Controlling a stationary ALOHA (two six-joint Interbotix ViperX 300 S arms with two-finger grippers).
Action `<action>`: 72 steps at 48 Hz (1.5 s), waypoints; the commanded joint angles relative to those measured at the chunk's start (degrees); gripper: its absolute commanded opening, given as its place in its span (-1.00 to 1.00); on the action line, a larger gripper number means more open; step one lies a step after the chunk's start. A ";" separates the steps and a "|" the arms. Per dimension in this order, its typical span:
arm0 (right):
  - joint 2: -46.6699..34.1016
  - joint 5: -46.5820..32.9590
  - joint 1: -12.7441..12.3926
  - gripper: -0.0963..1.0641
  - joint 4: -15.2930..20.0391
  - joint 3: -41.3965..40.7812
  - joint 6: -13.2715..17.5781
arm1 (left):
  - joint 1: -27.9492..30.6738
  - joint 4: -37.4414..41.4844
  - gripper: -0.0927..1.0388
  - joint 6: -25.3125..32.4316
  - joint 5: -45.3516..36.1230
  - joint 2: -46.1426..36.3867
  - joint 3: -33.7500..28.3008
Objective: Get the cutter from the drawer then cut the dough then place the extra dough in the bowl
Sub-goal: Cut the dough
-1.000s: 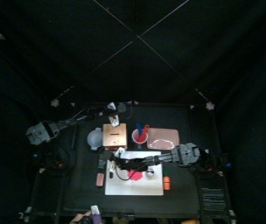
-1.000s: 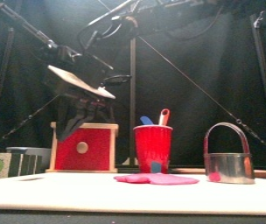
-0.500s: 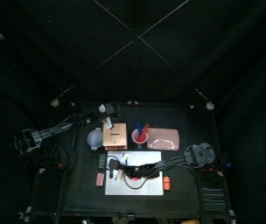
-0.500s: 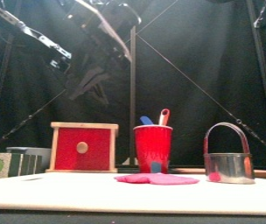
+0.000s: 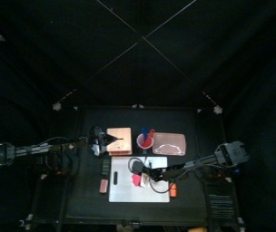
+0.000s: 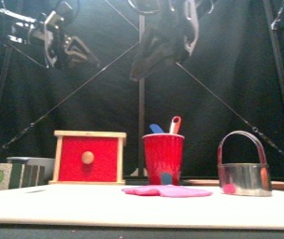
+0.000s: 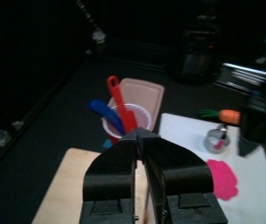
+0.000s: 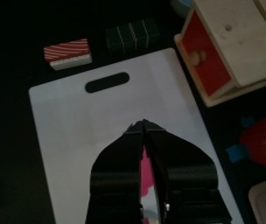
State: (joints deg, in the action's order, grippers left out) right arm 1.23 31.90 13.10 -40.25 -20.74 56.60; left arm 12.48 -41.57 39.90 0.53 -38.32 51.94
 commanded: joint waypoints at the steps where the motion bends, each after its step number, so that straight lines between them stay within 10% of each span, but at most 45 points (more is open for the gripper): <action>1: 6.42 -0.44 0.26 -0.24 0.97 -3.16 0.18 | -4.75 0.26 0.00 -0.26 4.04 -1.93 1.76; 37: 19.78 -13.18 0.53 -0.21 7.03 -22.76 0.09 | -29.97 -6.15 0.00 -0.70 29.18 15.03 6.68; 57: 20.48 -4.22 4.13 0.89 10.90 -23.55 -0.18 | -32.52 -5.80 0.03 -0.79 35.95 18.63 5.36; 72: 15.03 4.31 6.86 0.94 12.83 -18.46 -0.18 | -32.52 -6.68 0.03 -0.79 36.47 18.63 5.62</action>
State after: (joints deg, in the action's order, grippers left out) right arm 16.70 35.68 19.78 -27.86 -41.22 56.43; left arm -19.95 -48.16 39.02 36.39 -19.51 58.62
